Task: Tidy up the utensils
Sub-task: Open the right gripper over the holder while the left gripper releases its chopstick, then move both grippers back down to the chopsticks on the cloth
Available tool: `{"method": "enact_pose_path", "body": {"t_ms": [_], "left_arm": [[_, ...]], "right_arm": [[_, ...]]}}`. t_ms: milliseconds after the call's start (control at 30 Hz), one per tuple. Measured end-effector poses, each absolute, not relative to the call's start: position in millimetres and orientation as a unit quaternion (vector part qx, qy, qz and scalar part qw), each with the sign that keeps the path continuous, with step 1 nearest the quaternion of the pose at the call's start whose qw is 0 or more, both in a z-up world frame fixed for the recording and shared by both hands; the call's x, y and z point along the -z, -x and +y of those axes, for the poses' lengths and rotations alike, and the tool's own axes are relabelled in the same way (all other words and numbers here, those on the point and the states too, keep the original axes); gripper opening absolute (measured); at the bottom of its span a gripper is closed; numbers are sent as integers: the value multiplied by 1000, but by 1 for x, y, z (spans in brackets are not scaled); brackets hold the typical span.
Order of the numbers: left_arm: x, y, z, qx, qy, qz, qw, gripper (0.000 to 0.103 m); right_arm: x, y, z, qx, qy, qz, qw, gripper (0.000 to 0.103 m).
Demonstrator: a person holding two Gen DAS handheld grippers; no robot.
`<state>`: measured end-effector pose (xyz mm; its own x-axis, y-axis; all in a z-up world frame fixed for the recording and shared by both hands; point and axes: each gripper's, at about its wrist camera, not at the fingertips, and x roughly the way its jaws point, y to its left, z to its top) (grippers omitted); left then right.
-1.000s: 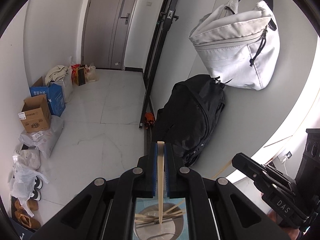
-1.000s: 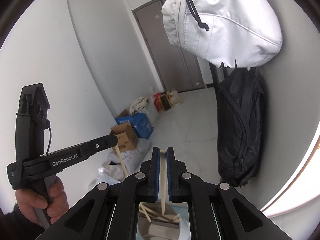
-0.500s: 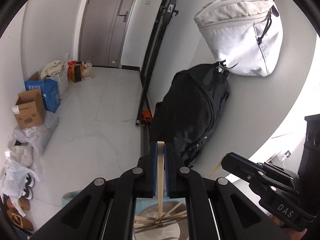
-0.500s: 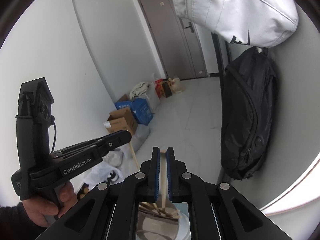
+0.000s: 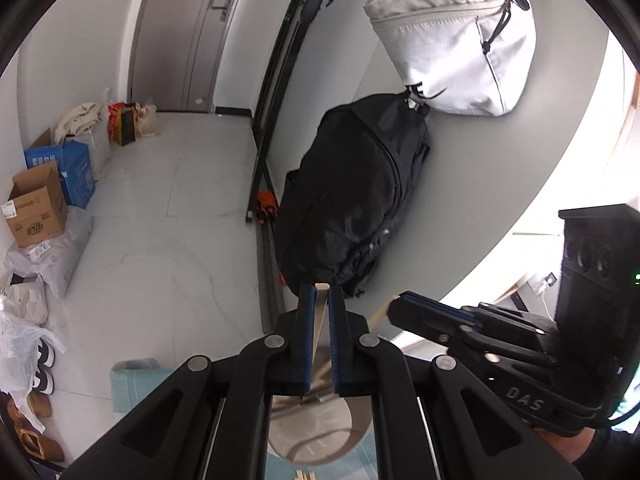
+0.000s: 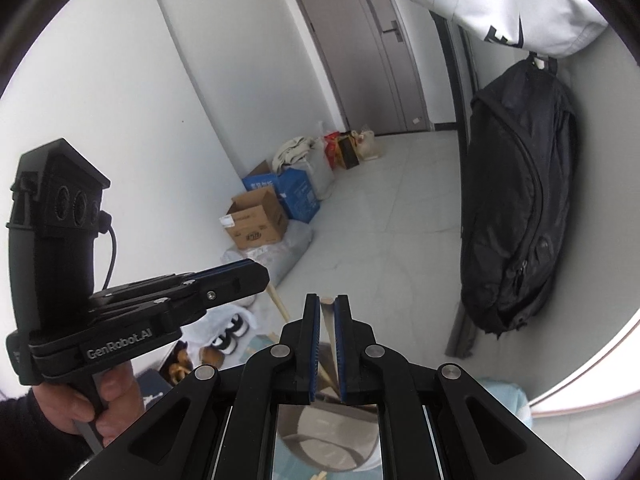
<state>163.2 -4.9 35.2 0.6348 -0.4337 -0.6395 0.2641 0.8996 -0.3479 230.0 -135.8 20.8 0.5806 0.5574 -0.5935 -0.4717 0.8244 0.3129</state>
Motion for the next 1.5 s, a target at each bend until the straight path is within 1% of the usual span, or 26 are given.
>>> {"method": "enact_pose_path", "body": {"t_ms": [133, 300, 333, 433, 467, 500, 533, 567, 633, 833, 867, 900, 933, 967, 1167, 1233, 1267, 1300, 1500], "left_arm": [[-31, -156, -3, 203, 111, 396, 888, 3], [-35, -149, 7, 201, 135, 405, 882, 3], [-38, -146, 9, 197, 135, 404, 883, 4], [-47, -138, 12, 186, 133, 392, 891, 19], [-51, -133, 13, 181, 134, 384, 896, 29], [-53, -129, 15, 176, 135, 378, 899, 41], [-55, -125, 16, 173, 138, 372, 901, 44], [-56, -123, 18, 170, 139, 368, 903, 46], [-58, -116, 19, 158, 140, 363, 908, 46], [-57, -97, 21, 124, 136, 365, 913, 48], [-57, -93, 20, 118, 133, 363, 915, 50], [-58, -88, 20, 113, 131, 361, 917, 56], [-58, -84, 21, 110, 131, 358, 918, 60], [-58, -79, 20, 108, 132, 354, 919, 64], [-62, -62, 18, 96, 116, 357, 922, 65], [-61, -56, 20, 91, 122, 357, 922, 71], [-60, -52, 21, 86, 125, 355, 922, 76], [-59, -48, 20, 81, 124, 352, 924, 76], [-51, -28, 15, 61, 98, 338, 934, 76]], "right_arm": [[-15, -226, -135, -291, -63, 364, 882, 8], [-13, -219, -143, -291, -87, 367, 879, 9], [-14, -217, -147, -287, -94, 366, 880, 15], [-19, -208, -157, -284, -116, 360, 881, 26], [-20, -206, -159, -283, -120, 358, 882, 28], [-22, -203, -161, -282, -123, 356, 882, 32], [-24, -199, -163, -281, -125, 353, 884, 36], [-26, -195, -165, -280, -128, 350, 885, 37], [-30, -186, -168, -281, -134, 342, 887, 45], [-34, -160, -171, -279, -134, 329, 892, 61], [-34, -157, -172, -278, -134, 329, 892, 63], [-33, -153, -173, -277, -135, 328, 893, 65], [-32, -148, -174, -276, -136, 328, 893, 67], [-32, -145, -175, -275, -136, 328, 893, 68], [-31, -121, -180, -270, -137, 324, 896, 76], [-31, -113, -181, -271, -137, 320, 898, 80], [-30, -110, -180, -271, -137, 318, 898, 82], [-30, -107, -180, -272, -137, 317, 898, 84], [-20, -85, -178, -279, -126, 310, 900, 87]]}}
